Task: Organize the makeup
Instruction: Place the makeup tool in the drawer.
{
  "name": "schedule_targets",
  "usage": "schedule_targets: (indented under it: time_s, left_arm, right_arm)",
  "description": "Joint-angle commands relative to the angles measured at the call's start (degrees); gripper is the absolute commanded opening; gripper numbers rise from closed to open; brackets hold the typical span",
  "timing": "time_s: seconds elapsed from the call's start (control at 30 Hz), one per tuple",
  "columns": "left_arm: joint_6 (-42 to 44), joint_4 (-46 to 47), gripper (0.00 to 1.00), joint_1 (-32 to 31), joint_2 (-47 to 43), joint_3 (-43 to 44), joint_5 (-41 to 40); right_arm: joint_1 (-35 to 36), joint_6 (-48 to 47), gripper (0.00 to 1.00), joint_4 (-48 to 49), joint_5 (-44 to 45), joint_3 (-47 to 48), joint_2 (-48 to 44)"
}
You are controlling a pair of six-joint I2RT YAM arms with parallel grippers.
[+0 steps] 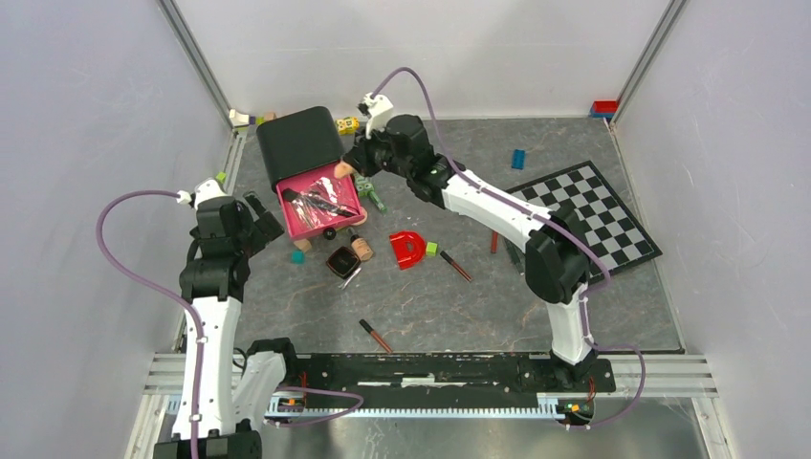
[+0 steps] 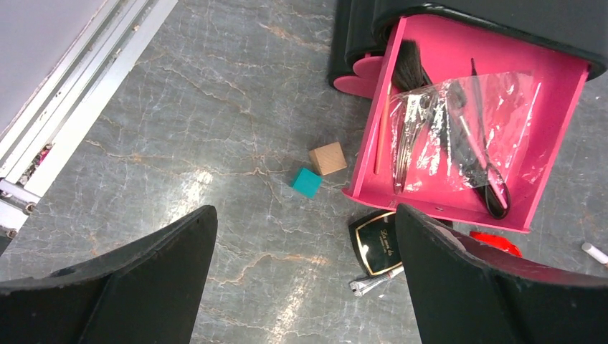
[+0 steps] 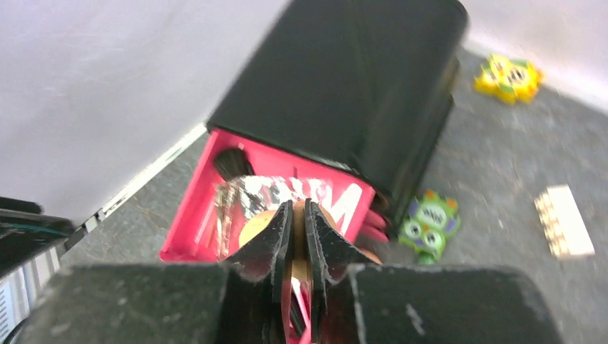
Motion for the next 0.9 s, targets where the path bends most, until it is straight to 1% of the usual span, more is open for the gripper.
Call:
schedule_targets:
  time_s: [0.0,0.2,0.33,0.4,0.5,0.67,0.87]
  left_arm:
    - [0.6,0.3,1.00,0.1,1.0,0.3,-0.9]
    - [0.7,0.8,1.00,0.1,1.5,0.1,-0.4]
    - [0.7,0.8,1.00,0.1,1.7,0.1,-0.3]
    - [0.9,0.7,1.00,0.1,1.7,0.2,-0.3]
    - [1.0,0.7,1.00,0.0,1.6,0.1,-0.4]
    - [0.9,0.8,1.00,0.1,1.7,0.1,-0.3]
    - [0.9,0.8,1.00,0.1,1.6,0.1,-0.2]
  right_arm:
    - [0.9,-8.9,0.14,2.9,-5.9,6.8,4.4]
    - [0.9,-25.0,0.15,3.9,-14.3,7.9,7.1]
    - [0.9,-34.2,0.11,3.9,-18.1,8.5,8.1]
    - [0.9,-37.6,0.09,4.2,-19.3,8.7,8.4]
    - [1.0,-45.4,0.09,4.7,-23.8,8.1,8.6]
    - [1.0,-52.8,0.09,7.9,-26.9,4.6,8.3]
    - [0.9,-61.5,0.14,5.8,-28.5,5.3,9.6]
